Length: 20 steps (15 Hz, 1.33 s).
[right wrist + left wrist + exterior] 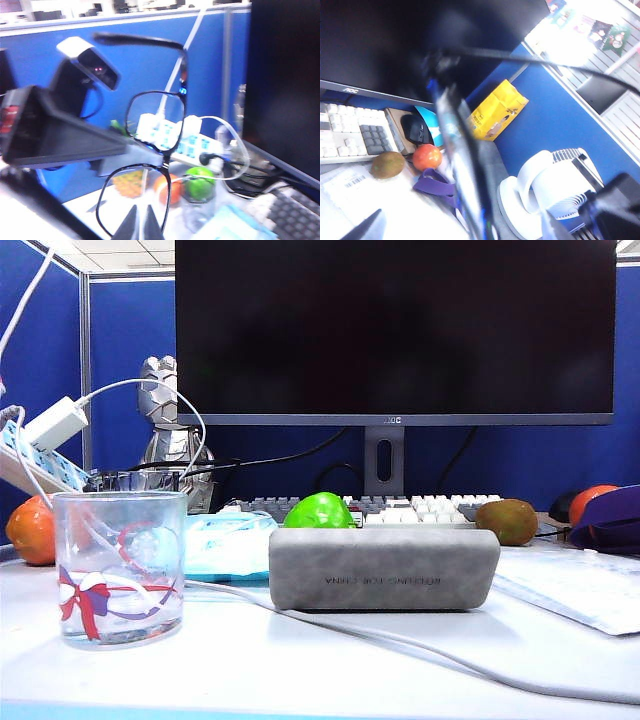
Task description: Pick up the glasses, fold the temples of the glasses, place the glasses into the glasses case, and finally close the glasses case.
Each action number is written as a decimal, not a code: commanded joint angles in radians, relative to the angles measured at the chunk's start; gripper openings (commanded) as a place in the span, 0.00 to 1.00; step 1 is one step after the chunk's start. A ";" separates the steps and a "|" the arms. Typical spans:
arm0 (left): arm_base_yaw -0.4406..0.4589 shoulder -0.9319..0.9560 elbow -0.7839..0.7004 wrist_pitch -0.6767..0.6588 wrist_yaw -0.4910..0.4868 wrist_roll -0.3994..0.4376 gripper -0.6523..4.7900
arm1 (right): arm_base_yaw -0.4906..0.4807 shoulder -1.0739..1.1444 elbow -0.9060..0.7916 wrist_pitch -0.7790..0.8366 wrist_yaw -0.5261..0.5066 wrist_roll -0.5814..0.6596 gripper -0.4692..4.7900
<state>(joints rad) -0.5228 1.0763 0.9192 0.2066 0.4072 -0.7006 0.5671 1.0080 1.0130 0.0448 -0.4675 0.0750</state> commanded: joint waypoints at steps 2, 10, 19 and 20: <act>-0.001 0.002 0.003 0.019 -0.010 0.000 0.86 | 0.040 -0.003 0.005 0.020 0.022 -0.004 0.08; -0.001 0.002 0.003 0.016 -0.051 0.000 0.84 | 0.133 -0.003 0.005 0.013 0.163 -0.106 0.08; -0.001 0.002 0.003 0.000 -0.068 0.001 0.50 | 0.133 -0.003 0.005 0.012 0.162 -0.128 0.08; -0.001 0.002 0.003 -0.001 -0.074 0.001 0.50 | 0.134 -0.003 0.005 0.012 0.161 -0.128 0.08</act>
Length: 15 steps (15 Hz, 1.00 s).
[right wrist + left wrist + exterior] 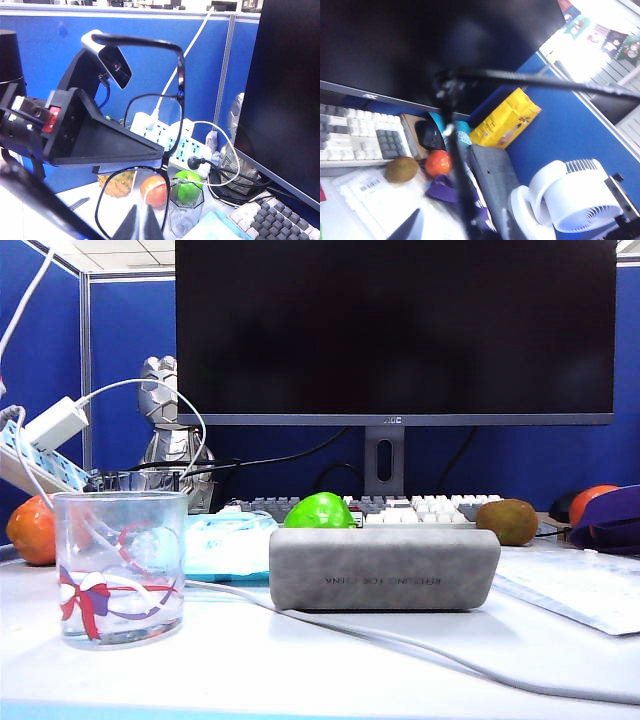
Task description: Pick up the glasses, fold the temples of the glasses, place the glasses into the glasses case, and finally close the glasses case.
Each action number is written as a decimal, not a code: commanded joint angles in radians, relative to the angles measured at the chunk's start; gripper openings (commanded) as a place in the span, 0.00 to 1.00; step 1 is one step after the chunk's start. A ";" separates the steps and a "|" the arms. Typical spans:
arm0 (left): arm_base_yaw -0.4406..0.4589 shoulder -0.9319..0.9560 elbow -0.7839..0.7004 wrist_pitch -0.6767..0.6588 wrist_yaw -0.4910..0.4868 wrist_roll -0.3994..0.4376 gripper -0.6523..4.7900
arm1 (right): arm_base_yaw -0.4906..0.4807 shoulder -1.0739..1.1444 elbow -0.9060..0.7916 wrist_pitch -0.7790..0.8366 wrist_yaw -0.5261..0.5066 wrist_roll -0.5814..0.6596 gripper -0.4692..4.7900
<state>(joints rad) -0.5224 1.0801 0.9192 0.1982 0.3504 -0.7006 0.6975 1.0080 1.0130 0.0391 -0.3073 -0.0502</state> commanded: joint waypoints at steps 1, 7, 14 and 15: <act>-0.002 0.001 0.003 0.008 -0.017 0.001 0.50 | 0.003 -0.003 0.005 0.017 0.001 -0.003 0.08; -0.002 0.005 0.003 0.007 0.010 0.001 0.52 | 0.003 -0.003 0.005 0.017 -0.002 -0.003 0.08; -0.002 0.005 0.003 0.005 0.002 0.001 0.50 | 0.003 -0.003 0.005 0.017 -0.002 -0.003 0.08; -0.002 0.005 0.003 0.005 0.002 0.001 0.48 | 0.003 -0.003 0.005 0.017 -0.002 -0.003 0.08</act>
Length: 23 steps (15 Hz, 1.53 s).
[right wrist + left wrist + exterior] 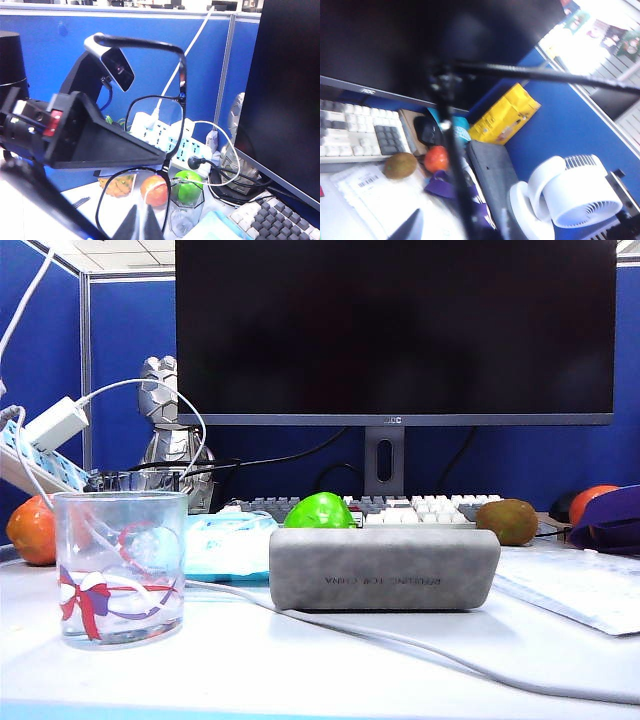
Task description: Pick up the glasses, fold the temples of the glasses, place the glasses into the glasses case, and finally close the glasses case.
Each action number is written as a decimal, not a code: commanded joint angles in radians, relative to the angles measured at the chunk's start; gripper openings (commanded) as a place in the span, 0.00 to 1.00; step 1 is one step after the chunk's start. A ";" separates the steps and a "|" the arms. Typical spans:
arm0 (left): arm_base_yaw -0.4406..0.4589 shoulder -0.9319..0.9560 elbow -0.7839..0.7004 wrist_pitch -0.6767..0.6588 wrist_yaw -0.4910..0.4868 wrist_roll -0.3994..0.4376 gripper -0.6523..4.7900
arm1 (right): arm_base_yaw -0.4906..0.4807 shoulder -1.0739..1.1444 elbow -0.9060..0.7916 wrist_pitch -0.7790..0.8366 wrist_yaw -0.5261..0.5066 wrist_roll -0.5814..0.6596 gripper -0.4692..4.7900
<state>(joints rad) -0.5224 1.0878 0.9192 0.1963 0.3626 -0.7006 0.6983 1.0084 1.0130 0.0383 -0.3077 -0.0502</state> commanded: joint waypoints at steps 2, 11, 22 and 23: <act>-0.002 -0.003 0.003 0.006 -0.010 0.001 0.26 | 0.003 -0.004 0.005 0.018 -0.002 -0.003 0.08; -0.002 -0.003 0.003 0.006 -0.010 0.012 0.26 | 0.003 -0.004 0.005 0.018 -0.002 -0.003 0.44; -0.002 -0.003 0.003 0.007 -0.010 0.012 0.14 | 0.002 -0.094 0.005 -0.078 -0.008 -0.003 0.62; -0.002 -0.003 0.003 0.007 -0.003 0.011 0.13 | 0.002 -0.115 0.005 -0.095 -0.008 -0.003 0.62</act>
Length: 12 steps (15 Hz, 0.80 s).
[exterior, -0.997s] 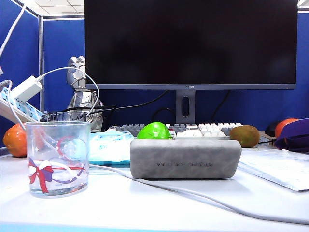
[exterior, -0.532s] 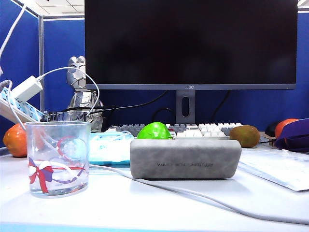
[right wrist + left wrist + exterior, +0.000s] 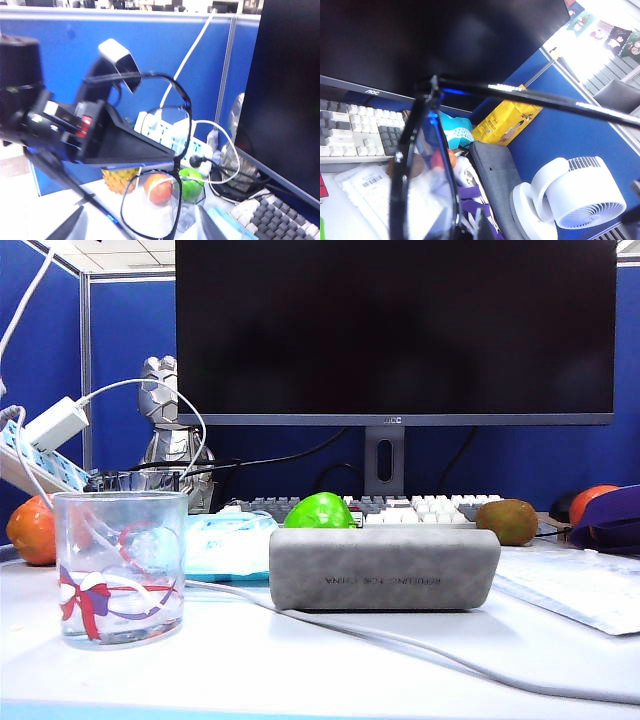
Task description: Pick up the glasses, fold the temples of the glasses, place the glasses into the glasses case, and finally close the glasses case.
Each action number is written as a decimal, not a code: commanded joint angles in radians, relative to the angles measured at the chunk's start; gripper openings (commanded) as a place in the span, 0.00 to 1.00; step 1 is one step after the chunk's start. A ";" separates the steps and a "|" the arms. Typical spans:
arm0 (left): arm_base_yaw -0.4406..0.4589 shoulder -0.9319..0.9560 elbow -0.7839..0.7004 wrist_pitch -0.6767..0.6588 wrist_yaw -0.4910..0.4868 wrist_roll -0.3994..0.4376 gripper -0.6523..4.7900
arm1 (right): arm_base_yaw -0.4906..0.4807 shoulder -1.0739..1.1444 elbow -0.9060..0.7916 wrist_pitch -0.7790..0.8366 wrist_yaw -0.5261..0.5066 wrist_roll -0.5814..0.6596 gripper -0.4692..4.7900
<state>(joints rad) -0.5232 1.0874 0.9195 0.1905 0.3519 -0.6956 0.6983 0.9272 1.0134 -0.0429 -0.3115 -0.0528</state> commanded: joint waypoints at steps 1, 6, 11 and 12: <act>-0.001 -0.003 0.003 0.013 0.013 0.001 0.12 | 0.002 -0.052 0.005 -0.034 -0.005 -0.001 0.62; -0.001 -0.003 0.003 0.013 0.129 -0.107 0.12 | 0.001 -0.111 0.005 -0.119 -0.085 -0.011 0.46; 0.000 -0.003 0.003 0.029 0.212 -0.192 0.12 | 0.002 -0.092 0.005 -0.106 -0.168 -0.011 0.16; 0.000 -0.003 0.003 0.029 0.211 -0.203 0.12 | 0.002 -0.092 0.005 -0.106 -0.208 -0.010 0.10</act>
<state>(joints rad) -0.5228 1.0874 0.9192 0.2012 0.5568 -0.8860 0.6983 0.8371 1.0134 -0.1703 -0.4770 -0.0650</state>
